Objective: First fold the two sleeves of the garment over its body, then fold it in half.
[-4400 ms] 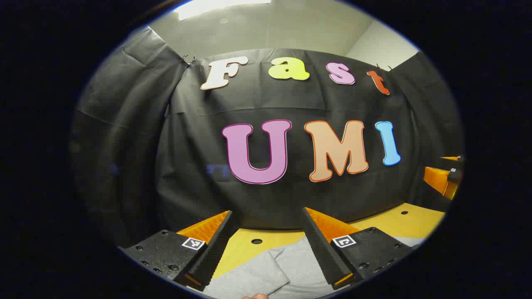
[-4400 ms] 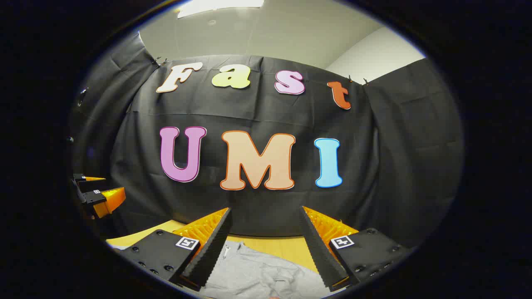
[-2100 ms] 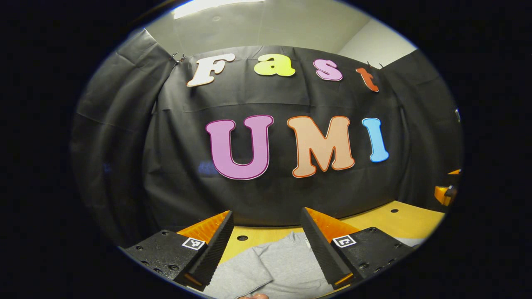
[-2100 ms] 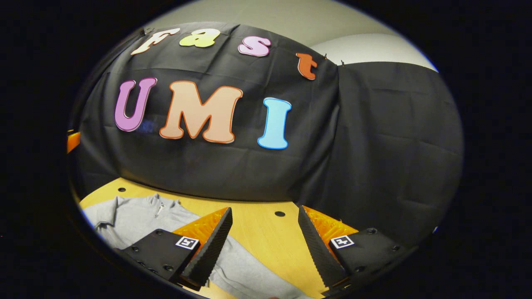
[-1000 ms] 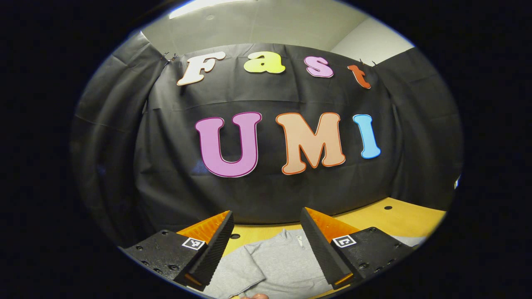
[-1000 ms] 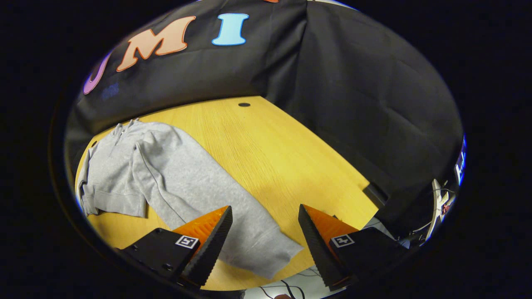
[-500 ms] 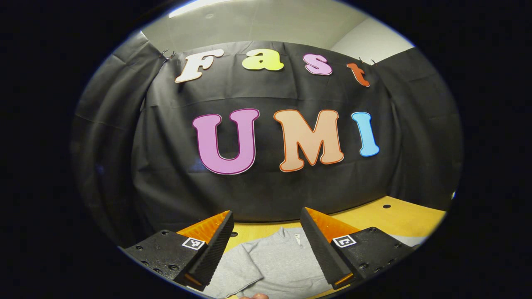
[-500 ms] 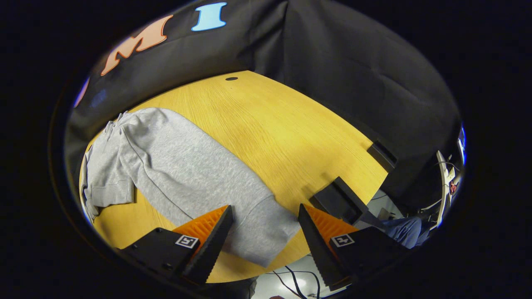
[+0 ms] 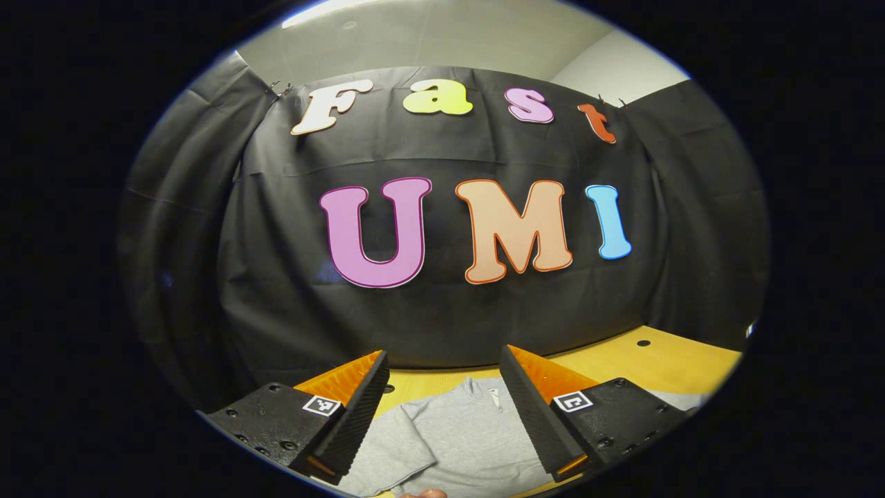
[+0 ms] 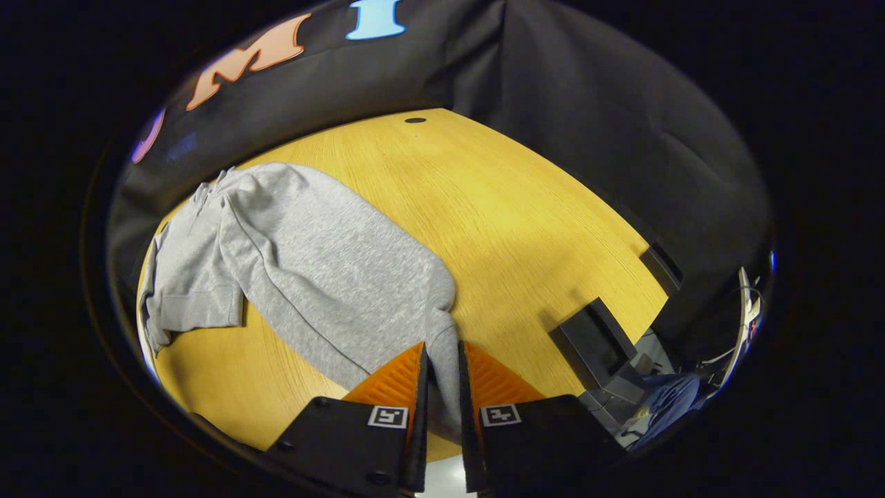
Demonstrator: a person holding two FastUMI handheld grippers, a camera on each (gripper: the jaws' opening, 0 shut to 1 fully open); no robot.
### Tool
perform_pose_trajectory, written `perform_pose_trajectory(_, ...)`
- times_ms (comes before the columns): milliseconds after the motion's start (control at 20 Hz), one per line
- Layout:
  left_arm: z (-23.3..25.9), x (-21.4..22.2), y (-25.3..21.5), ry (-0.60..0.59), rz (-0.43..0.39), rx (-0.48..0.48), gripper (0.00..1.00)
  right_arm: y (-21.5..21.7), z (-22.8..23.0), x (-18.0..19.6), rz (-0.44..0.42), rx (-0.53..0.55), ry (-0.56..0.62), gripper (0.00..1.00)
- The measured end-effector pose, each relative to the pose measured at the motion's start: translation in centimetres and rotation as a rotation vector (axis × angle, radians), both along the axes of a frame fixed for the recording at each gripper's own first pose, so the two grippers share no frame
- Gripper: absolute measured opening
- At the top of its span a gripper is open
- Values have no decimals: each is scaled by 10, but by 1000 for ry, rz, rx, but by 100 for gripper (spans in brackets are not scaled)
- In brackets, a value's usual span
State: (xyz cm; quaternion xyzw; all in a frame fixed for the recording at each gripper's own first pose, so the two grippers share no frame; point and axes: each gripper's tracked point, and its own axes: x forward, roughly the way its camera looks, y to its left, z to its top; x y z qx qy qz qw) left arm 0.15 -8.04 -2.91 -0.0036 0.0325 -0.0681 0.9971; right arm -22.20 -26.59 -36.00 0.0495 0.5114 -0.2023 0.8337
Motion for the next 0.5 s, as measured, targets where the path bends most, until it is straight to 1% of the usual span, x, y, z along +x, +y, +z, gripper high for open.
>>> perform_pose_trajectory(100, -1, 1, 3, 2, 6, -2, 95, 8, 0, 4, 33, 11, 9, 13)
perform_pose_trajectory(200, -1, 1, 8, 0, 15, 0, 95, 16, 4, 11, 20, 52, -15, 14)
perform_pose_trajectory(250, 0, 1, 10, -2, 21, 2, 95, 19, 9, 17, 4, 74, -30, 12)
perform_pose_trajectory(350, -1, 1, 15, 0, 31, 2, 95, 21, 20, 31, -30, 102, -72, 13)
perform_pose_trajectory(400, -2, 1, 17, 2, 37, 1, 95, 20, 27, 40, -47, 109, -97, 13)
perform_pose_trajectory(500, -3, 1, 22, 5, 47, 2, 95, 26, 42, 60, -77, 156, -145, 13)
